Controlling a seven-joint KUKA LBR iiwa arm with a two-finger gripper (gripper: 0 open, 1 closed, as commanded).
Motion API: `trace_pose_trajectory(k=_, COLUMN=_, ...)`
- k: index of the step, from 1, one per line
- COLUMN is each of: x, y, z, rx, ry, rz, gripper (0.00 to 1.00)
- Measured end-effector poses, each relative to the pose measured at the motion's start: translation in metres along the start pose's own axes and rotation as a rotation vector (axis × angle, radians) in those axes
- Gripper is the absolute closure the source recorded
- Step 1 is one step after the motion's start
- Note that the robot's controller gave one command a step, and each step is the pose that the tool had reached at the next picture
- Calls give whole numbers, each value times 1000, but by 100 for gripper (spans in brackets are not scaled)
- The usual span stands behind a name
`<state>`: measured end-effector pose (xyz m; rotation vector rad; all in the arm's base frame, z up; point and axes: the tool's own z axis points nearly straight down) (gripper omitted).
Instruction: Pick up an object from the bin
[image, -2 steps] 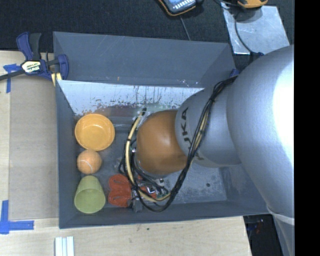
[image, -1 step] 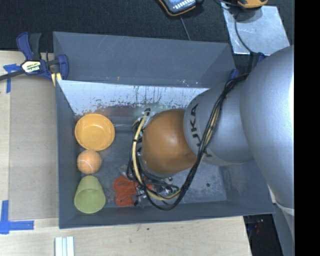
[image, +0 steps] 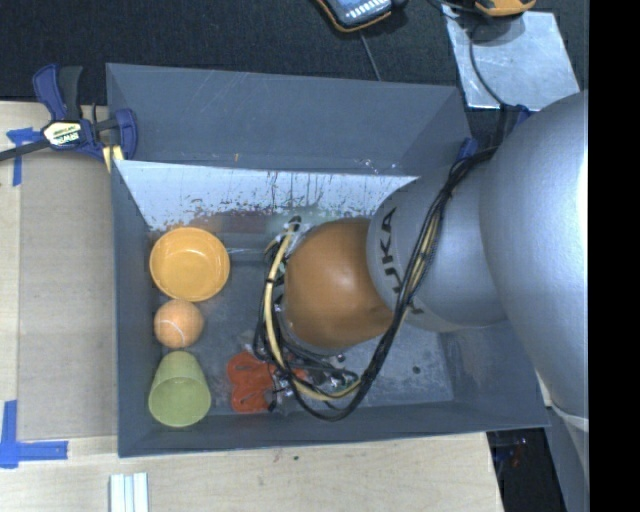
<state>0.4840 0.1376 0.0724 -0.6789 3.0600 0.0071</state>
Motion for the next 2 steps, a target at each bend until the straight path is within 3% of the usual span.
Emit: trace_pose_trajectory(k=2, x=0, y=0, z=-79, rx=0, ry=0, rz=4, gripper=100)
